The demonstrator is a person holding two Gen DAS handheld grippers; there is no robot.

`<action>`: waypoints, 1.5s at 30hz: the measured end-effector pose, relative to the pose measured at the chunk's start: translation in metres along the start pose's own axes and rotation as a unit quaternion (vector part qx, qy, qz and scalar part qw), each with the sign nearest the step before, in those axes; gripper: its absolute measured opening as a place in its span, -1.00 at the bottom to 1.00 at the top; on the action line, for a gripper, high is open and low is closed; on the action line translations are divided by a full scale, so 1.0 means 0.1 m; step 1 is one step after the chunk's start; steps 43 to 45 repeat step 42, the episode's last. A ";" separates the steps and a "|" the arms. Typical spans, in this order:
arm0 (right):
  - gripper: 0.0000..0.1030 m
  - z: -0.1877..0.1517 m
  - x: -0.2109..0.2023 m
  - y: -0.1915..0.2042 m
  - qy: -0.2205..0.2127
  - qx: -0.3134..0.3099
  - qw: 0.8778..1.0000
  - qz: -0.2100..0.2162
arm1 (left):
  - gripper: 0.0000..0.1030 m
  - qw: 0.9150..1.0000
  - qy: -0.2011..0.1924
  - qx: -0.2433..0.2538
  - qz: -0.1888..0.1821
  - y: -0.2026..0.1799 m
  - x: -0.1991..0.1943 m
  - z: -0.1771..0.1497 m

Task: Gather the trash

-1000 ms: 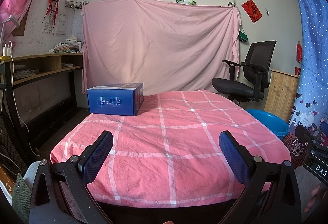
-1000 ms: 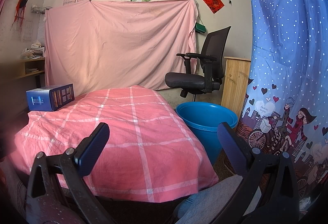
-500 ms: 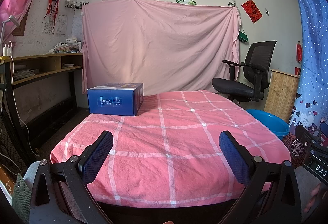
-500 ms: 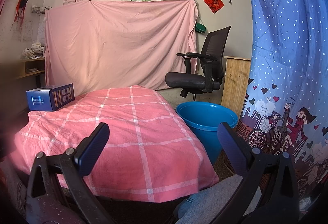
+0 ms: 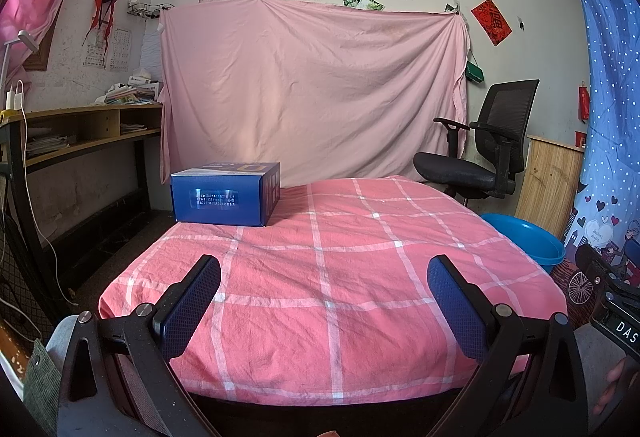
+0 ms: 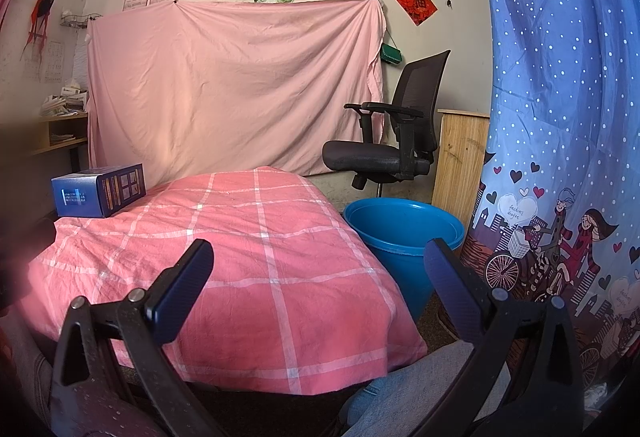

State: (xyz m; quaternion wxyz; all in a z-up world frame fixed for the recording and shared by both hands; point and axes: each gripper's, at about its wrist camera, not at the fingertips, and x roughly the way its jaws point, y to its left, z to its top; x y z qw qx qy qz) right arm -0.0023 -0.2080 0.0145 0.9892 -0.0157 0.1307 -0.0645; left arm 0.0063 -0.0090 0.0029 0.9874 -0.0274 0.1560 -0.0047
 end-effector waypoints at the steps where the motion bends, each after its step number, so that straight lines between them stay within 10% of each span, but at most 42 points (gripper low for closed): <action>1: 1.00 0.00 0.00 0.00 0.000 0.000 1.000 0.000 | 0.97 1.000 0.000 0.000 0.000 0.00 0.00 0.00; 45: 1.00 -0.06 0.00 0.06 0.004 0.005 1.000 -0.001 | 0.97 1.000 -0.007 0.006 0.003 0.04 -0.02 0.05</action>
